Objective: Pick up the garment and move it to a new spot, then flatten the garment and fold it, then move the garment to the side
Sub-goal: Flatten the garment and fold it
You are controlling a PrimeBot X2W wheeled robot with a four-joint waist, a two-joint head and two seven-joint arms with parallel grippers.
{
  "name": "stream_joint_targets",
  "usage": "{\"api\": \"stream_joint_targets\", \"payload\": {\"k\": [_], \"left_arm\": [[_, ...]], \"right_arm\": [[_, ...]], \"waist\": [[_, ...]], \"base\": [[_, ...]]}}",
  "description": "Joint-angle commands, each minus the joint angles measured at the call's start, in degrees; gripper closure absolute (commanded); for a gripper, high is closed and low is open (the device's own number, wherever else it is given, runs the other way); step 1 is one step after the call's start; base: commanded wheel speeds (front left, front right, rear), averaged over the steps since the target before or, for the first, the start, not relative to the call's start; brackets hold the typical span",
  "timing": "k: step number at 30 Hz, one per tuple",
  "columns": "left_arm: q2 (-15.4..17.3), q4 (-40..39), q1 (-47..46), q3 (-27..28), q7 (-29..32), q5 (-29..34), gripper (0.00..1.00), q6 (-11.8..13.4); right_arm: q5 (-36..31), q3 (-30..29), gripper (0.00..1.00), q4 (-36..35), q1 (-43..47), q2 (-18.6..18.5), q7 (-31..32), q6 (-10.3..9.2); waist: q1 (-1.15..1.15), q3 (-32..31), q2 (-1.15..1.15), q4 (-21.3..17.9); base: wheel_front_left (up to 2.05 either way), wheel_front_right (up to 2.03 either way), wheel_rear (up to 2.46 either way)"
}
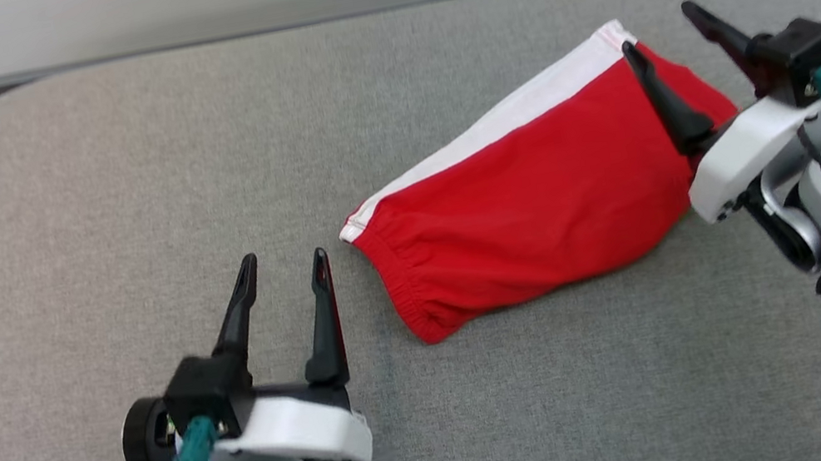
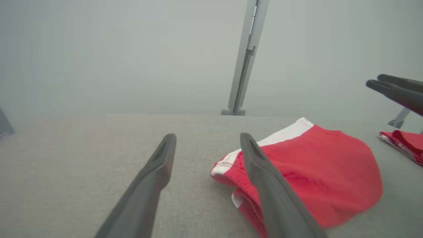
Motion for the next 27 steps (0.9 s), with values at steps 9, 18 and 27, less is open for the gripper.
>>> {"api": "stream_joint_targets", "payload": {"k": [9,18,27], "left_arm": [[2.0,-11.8,12.5,2.9,-0.3,13.1,0.00,4.7],[1.7,-13.8,17.1,3.8,-0.3,18.4,0.00,5.8],[-1.5,-13.4,16.5,2.1,-0.3,21.3,0.00,3.5]], "right_arm": [[-0.1,-6.5,0.00,-5.8,12.2,2.6,-0.3,-0.02],[3.9,-12.3,0.00,-7.2,19.4,3.6,-0.3,-0.02],[11.6,-23.0,0.00,5.3,15.4,1.9,1.1,-0.02]], "waist": [[0.00,-6.9,0.00,1.9],[0.00,-7.7,0.00,4.7],[0.00,-4.8,0.00,7.1]], "base": [[0.00,0.00,0.00],[0.00,0.00,0.00],[0.00,0.00,0.00]]}}
